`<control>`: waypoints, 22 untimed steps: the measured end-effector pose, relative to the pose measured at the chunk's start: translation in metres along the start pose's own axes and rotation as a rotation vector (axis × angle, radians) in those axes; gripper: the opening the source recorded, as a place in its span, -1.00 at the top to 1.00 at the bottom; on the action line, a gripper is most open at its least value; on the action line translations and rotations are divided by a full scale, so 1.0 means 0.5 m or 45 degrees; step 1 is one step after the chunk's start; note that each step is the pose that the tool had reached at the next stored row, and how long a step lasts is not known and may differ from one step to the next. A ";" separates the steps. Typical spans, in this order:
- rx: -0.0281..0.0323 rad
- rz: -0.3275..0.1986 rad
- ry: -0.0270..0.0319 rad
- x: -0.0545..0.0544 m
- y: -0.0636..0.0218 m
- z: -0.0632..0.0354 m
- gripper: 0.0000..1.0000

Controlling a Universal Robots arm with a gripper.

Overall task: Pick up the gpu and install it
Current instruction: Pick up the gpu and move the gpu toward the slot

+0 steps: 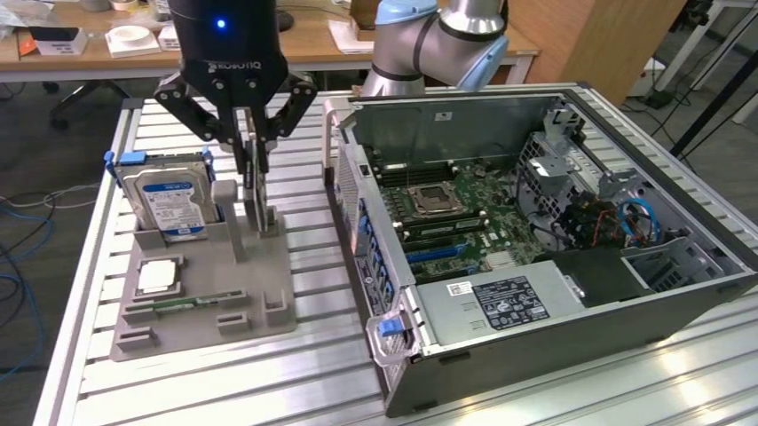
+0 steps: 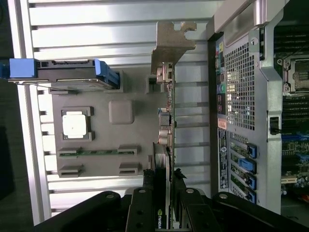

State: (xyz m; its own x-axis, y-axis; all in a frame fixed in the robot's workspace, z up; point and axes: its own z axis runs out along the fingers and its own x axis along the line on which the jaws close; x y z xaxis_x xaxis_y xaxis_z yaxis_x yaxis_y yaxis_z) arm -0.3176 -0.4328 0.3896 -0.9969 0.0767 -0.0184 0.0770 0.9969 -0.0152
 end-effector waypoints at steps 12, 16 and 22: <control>0.0007 0.000 -0.0001 -0.001 0.000 -0.020 0.48; 0.0011 0.000 0.0000 -0.001 0.000 -0.026 0.48; 0.0013 0.000 0.0000 -0.001 0.000 -0.026 0.48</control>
State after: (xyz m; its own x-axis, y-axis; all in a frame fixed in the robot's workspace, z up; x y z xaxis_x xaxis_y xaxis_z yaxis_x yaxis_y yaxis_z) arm -0.3175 -0.4328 0.4027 -0.9969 0.0767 -0.0184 0.0770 0.9969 -0.0162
